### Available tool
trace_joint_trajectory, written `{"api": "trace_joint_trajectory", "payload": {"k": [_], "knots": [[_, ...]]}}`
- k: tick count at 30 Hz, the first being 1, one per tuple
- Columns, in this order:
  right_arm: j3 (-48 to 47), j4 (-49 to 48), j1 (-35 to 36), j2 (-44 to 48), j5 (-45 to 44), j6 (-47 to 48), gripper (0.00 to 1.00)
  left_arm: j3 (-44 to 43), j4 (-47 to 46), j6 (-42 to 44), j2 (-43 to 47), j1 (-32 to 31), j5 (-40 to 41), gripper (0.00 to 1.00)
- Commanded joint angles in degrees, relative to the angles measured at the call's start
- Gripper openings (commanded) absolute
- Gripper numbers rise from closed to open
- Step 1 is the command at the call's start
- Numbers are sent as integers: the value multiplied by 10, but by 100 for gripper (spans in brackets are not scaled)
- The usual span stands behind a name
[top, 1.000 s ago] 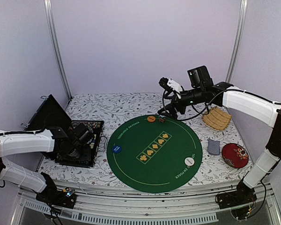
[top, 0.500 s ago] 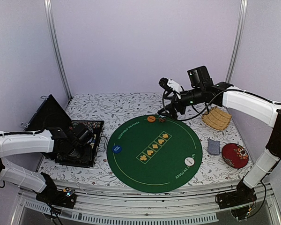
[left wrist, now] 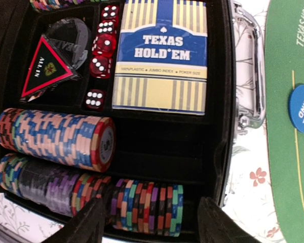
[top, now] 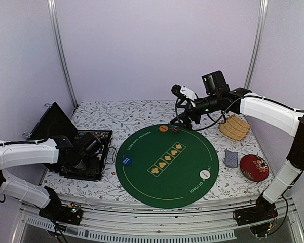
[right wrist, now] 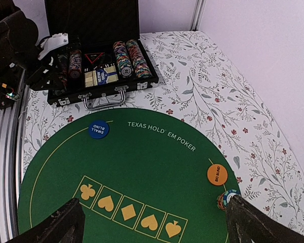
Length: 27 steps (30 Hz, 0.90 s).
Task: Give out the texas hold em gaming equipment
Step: Pick up the pile of poker chips from the chip case.
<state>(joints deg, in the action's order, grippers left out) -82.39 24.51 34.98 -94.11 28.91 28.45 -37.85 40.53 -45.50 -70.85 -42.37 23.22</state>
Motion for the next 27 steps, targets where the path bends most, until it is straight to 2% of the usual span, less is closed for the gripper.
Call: {"api": "trace_joint_trajectory", "payload": {"k": [1, 6, 15, 27], "knots": [[-19, 11, 4, -10, 12, 6, 99, -16, 27, -2, 13, -2, 15, 68], [-19, 13, 4, -10, 13, 6, 99, -9, 21, -7, -4, 5, 1, 71], [-16, 20, 5, -9, 10, 8, 99, 8, -3, 2, -13, 17, -18, 62], [-15, 22, 5, -8, 9, 11, 99, 35, -56, 22, -19, 30, -38, 60]]}}
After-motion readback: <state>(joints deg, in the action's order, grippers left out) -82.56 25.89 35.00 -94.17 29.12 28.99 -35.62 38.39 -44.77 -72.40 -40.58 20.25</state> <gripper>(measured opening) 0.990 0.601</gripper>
